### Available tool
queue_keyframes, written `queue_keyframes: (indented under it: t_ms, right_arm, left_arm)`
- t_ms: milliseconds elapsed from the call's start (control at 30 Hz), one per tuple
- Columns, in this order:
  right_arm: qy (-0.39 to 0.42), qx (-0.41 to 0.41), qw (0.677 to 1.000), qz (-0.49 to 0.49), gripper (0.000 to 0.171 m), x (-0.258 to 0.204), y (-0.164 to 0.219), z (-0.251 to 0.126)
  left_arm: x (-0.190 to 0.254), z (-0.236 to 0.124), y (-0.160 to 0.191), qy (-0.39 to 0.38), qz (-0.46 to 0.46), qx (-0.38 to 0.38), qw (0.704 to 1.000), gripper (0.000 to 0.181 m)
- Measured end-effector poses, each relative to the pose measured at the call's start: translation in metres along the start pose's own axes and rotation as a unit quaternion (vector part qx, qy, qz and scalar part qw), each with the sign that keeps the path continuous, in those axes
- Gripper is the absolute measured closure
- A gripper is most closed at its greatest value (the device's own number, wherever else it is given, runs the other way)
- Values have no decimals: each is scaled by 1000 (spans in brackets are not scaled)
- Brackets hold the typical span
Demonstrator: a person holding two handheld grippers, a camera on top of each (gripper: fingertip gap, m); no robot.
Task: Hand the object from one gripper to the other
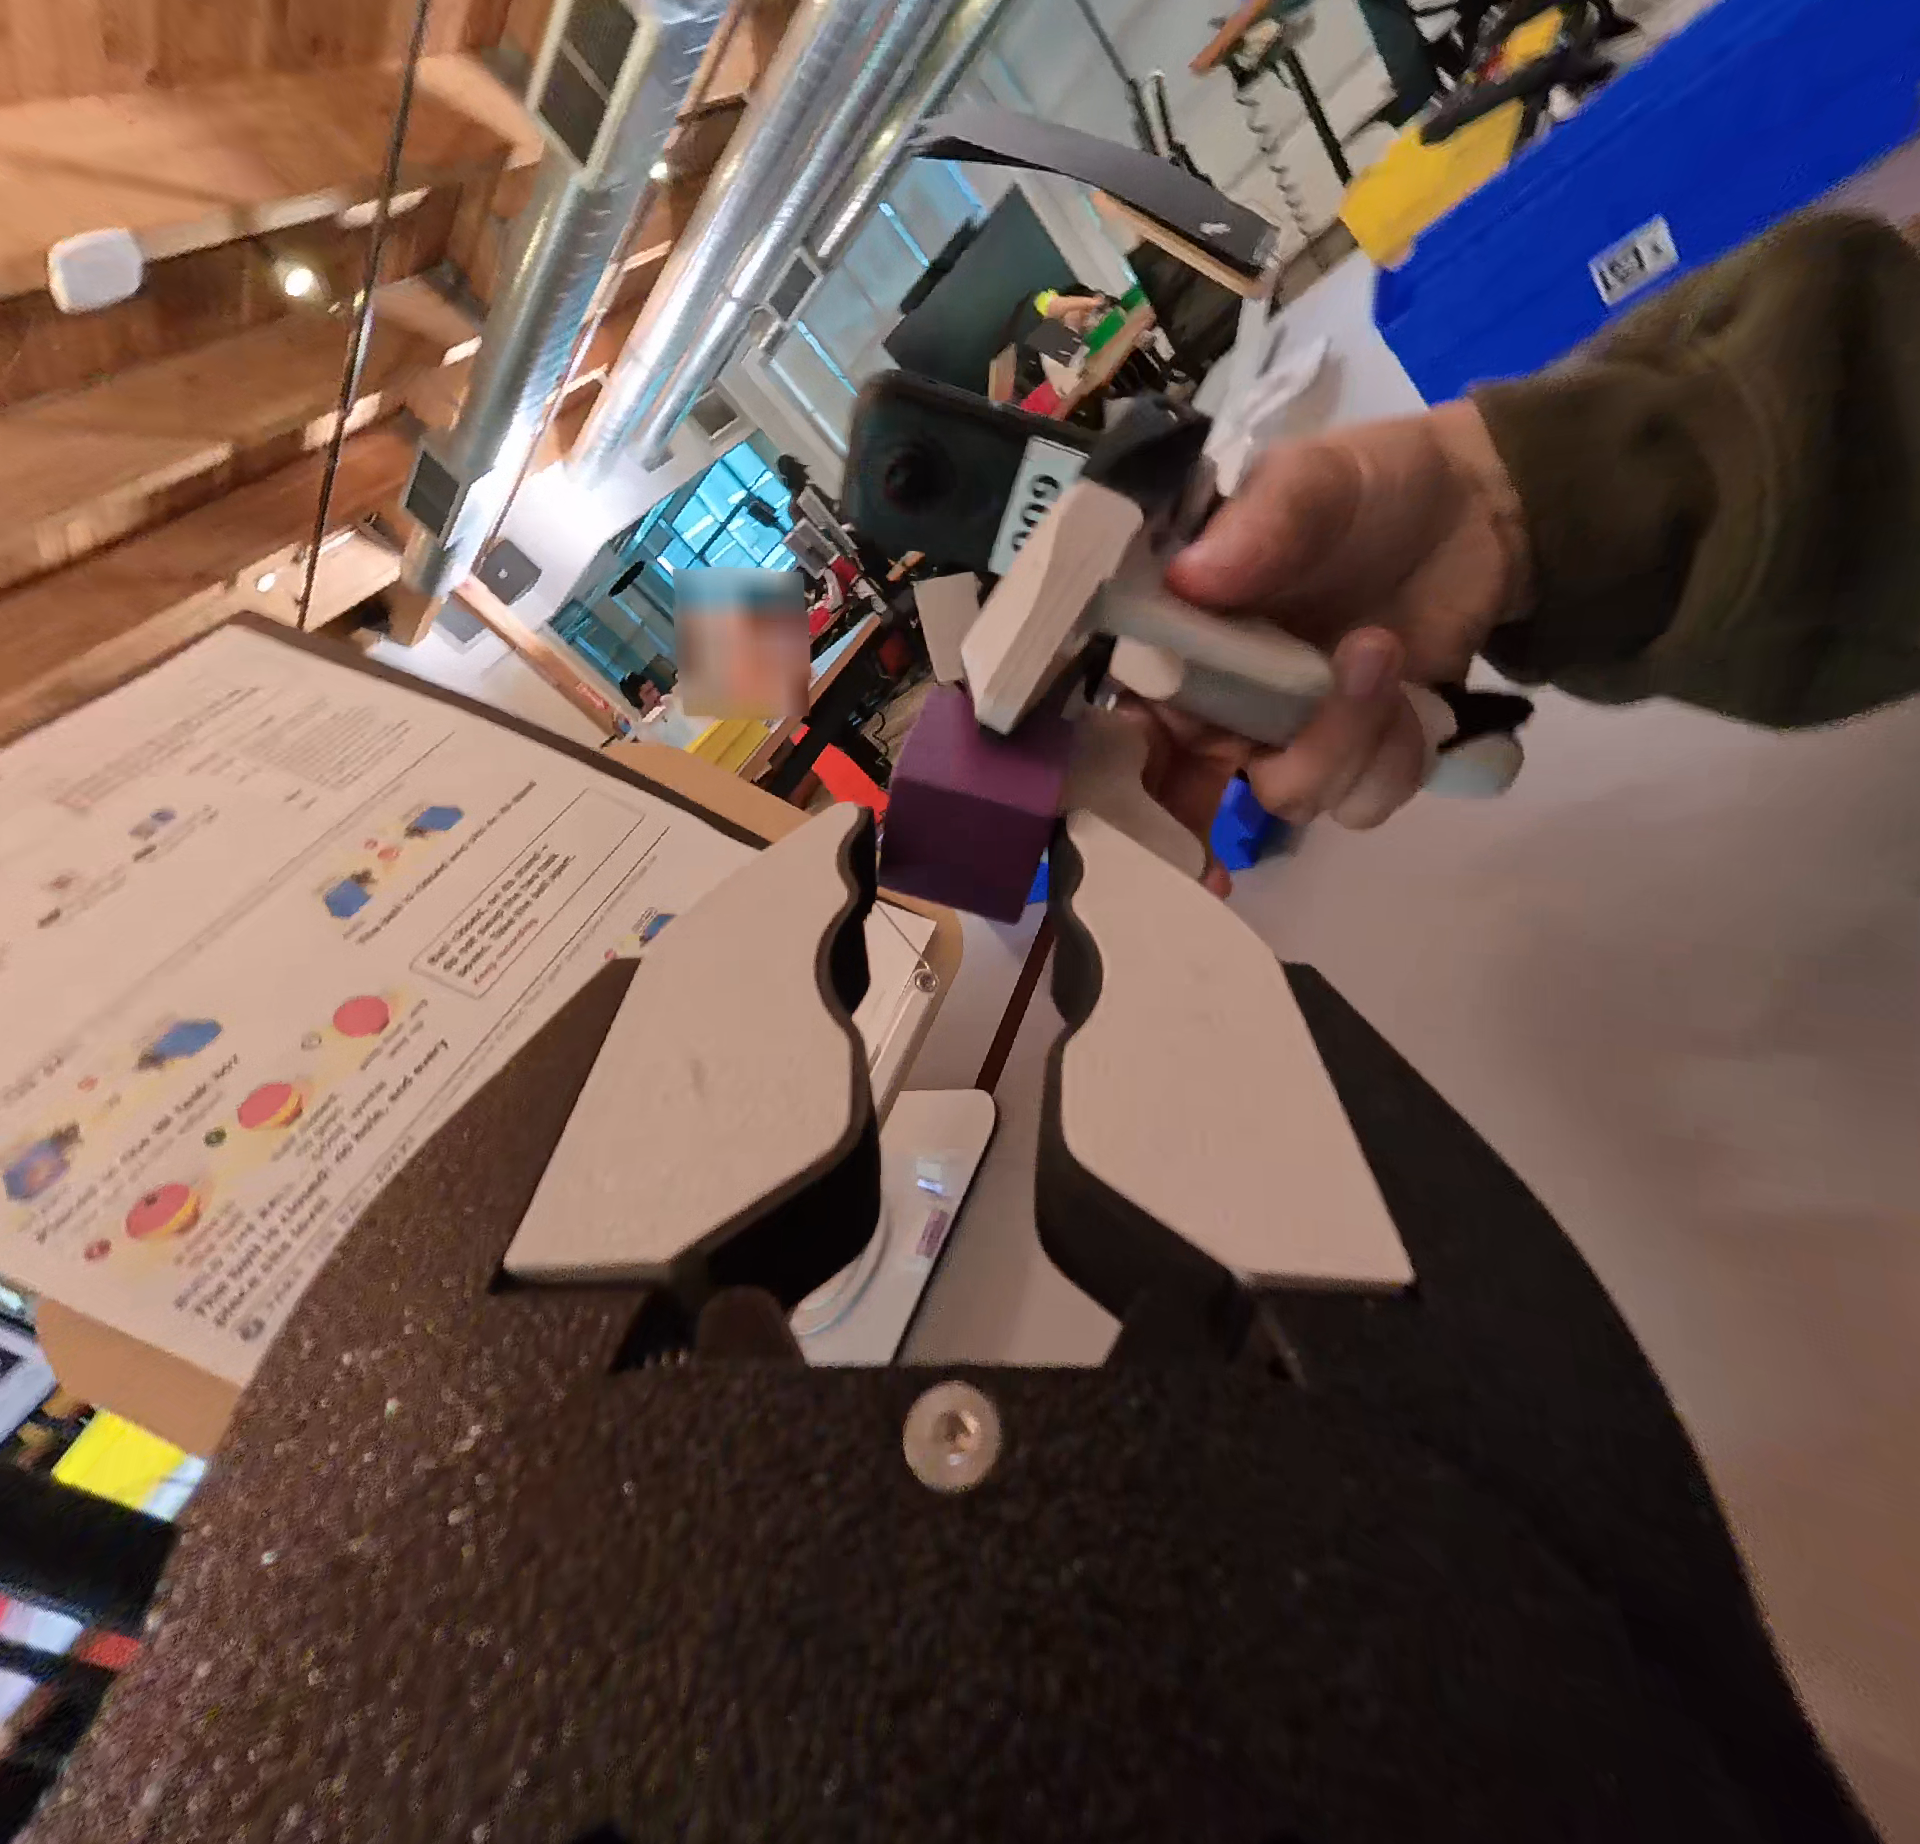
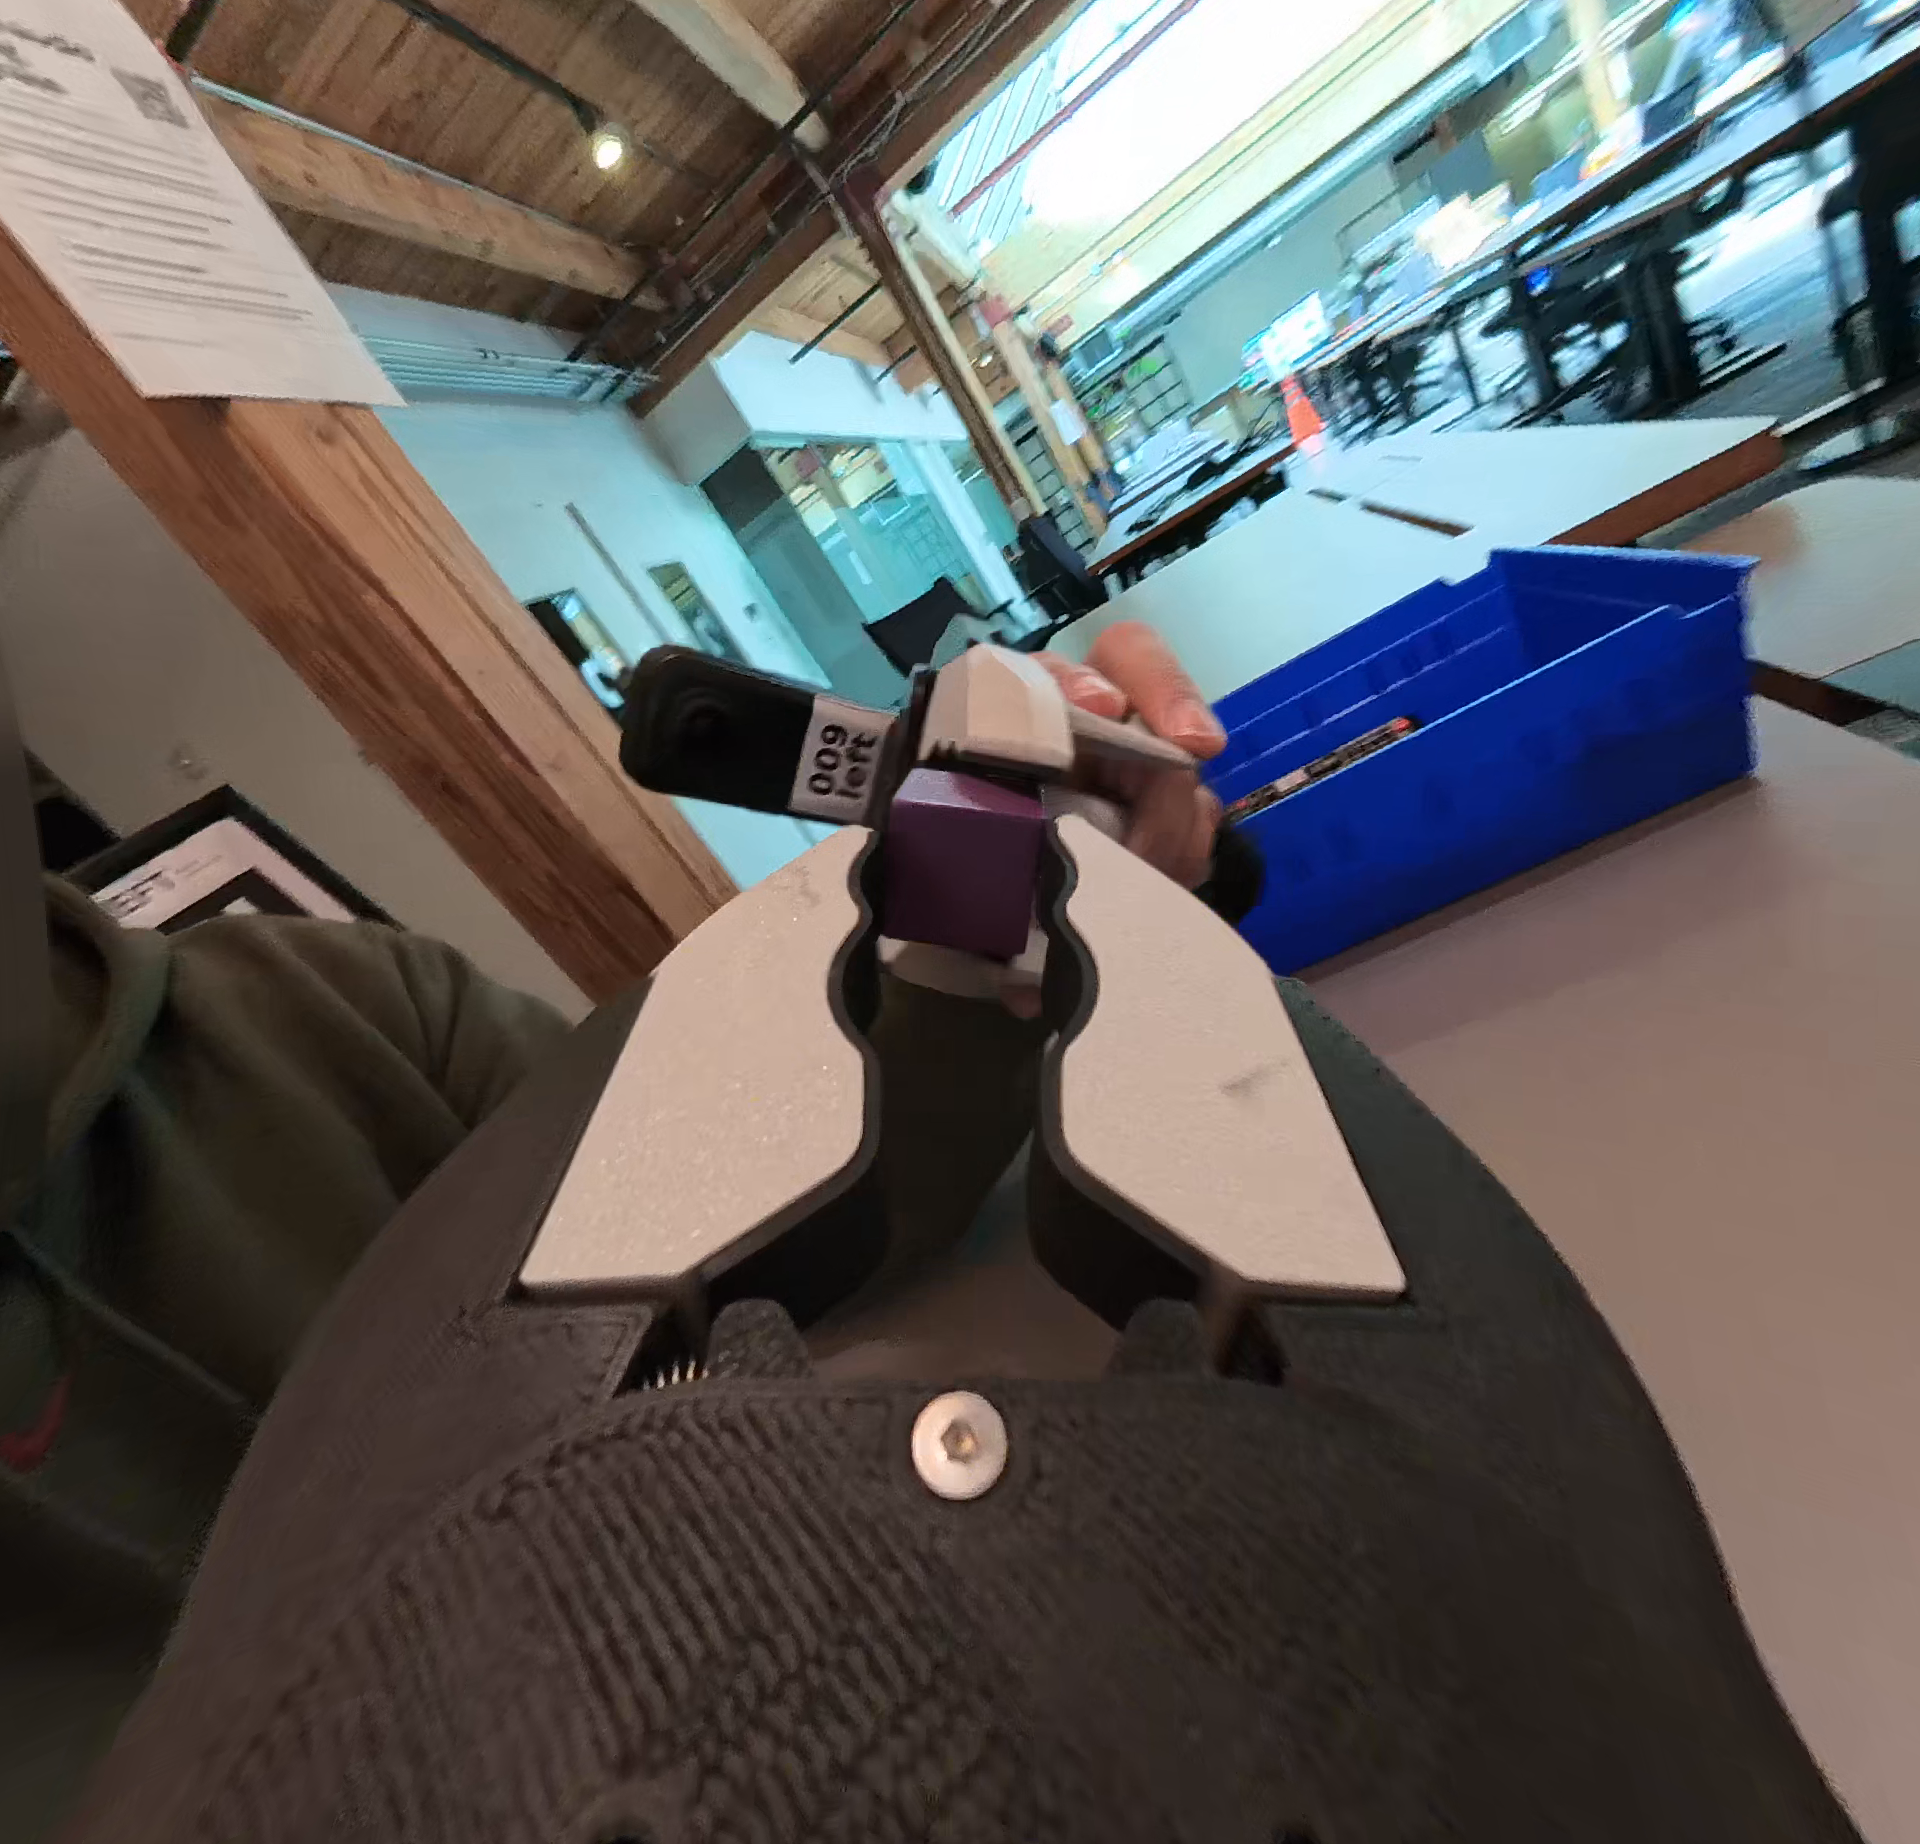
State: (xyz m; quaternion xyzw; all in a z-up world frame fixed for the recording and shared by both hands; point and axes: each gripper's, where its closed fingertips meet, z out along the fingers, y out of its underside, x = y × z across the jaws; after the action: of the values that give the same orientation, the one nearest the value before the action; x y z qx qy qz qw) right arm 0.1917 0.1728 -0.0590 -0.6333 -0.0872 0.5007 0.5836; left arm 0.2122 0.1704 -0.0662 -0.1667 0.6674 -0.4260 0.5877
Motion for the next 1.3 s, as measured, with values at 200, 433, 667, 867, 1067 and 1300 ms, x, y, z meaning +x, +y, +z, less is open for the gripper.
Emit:
queue_keyframes:
  t_ms: [200,433,667,867,1067,1300]
  right_arm:
    - [74,106,991,-19,143,24,-35,-31]
    - [86,167,982,-7,143,11,-55,-36]
    - [26,203,977,67,141,5,-56,-23]
    - [22,208,976,67,144,1,-57,-19]
    - [77,137,986,-52,112,2,-50,-31]
    - [122,-32,912,-391,104,-21,-14,-38]
  left_arm:
    - [-20,4,-12,-31,-223,-5,974,128]
    - [-22,24,2,-106,-254,-80,958,122]
    - [-30,32,-13,-221,-88,-63,969,137]
    - [-37,26,-15,-293,-39,-48,954,153]
    - [-26,28,-18,-183,-82,-47,979,153]
    - [22,7,-27,133,-307,-7,942,153]
